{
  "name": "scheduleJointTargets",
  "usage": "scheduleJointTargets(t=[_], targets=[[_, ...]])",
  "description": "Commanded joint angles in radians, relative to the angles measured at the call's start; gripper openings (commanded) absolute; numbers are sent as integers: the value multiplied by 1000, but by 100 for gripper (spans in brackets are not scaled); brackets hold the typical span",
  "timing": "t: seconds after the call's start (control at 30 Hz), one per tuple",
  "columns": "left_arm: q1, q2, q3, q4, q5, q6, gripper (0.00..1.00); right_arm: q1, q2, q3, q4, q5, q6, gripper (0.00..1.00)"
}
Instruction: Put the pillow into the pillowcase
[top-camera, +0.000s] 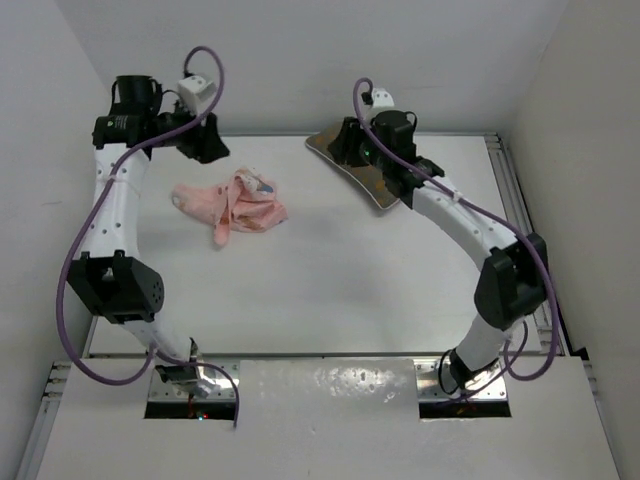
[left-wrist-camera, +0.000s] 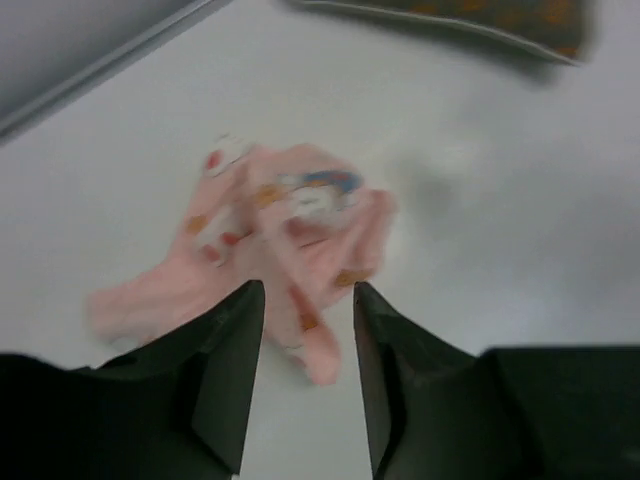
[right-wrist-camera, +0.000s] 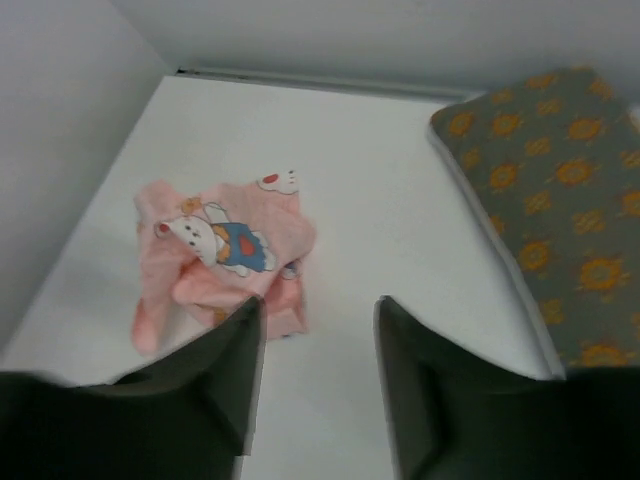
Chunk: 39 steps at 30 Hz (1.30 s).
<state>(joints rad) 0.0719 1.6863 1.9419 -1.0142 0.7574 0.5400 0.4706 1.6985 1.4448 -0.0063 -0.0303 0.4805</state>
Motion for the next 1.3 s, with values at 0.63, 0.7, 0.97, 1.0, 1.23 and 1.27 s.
scheduleJointTargets(t=[0.63, 0.7, 0.97, 1.0, 1.23, 1.27], targets=[[-27, 110, -520, 503, -429, -150, 15, 206, 809, 630, 72, -80, 466, 64], [-27, 90, -505, 473, -373, -149, 6, 204, 825, 641, 83, -95, 483, 34], [35, 26, -209, 281, -320, -147, 0, 169, 453, 280, 202, -13, 267, 0], [31, 9, -169, 237, -291, -58, 0, 158, 396, 222, 221, -20, 248, 0], [-122, -49, -135, -242, 75, 434, 98, 33, -83, -376, 219, -112, 130, 0], [-127, -48, -164, -230, 86, 417, 98, 30, -117, -412, 182, -108, 95, 0]])
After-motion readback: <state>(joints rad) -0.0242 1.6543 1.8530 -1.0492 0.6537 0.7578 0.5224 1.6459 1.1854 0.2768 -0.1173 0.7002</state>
